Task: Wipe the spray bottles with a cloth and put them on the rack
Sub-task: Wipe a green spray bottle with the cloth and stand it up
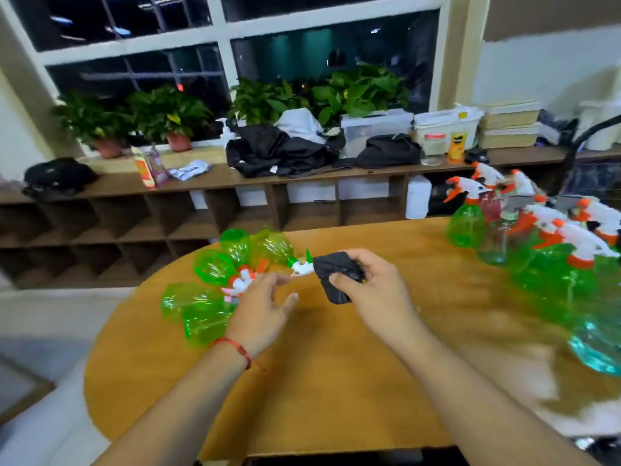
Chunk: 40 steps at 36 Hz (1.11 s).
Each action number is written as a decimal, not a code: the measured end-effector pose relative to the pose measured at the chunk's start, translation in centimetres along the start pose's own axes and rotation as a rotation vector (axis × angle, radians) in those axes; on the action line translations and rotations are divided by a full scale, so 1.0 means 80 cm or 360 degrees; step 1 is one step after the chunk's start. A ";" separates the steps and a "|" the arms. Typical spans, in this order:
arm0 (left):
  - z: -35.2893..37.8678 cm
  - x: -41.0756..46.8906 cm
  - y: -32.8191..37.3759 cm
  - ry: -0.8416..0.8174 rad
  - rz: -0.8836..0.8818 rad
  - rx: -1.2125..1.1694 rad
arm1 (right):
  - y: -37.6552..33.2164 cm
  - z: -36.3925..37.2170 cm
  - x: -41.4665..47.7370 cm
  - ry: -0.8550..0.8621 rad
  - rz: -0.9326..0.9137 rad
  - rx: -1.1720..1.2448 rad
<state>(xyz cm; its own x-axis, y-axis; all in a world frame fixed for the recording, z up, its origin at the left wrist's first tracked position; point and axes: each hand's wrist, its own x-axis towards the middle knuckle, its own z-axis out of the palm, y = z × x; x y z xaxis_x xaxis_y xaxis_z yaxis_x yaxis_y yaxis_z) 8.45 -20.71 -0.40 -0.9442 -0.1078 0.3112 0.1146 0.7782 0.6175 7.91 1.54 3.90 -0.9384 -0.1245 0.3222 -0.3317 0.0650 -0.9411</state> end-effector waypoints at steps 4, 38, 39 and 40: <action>-0.038 -0.006 -0.058 0.0069 -0.0054 0.0357 | 0.008 0.056 0.015 -0.0132 0.0001 0.0021; 0.063 0.038 0.065 -0.0348 -0.0212 -0.1001 | 0.057 -0.092 0.061 0.0099 0.0054 0.0053; 0.074 0.045 0.066 -0.0350 -0.0233 -0.1082 | 0.060 -0.094 0.069 0.0094 0.0042 0.0080; 0.081 0.051 0.074 -0.0352 -0.0253 -0.1167 | 0.062 -0.094 0.077 0.0090 0.0026 0.0096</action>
<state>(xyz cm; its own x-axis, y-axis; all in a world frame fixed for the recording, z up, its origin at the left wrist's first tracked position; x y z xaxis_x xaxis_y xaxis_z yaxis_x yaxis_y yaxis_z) 3.32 -12.56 -0.15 -0.9972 0.0021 0.0753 0.0748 0.1476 0.9862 -0.24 8.56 1.95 -0.9481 -0.0679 0.3106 -0.3118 0.0067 -0.9501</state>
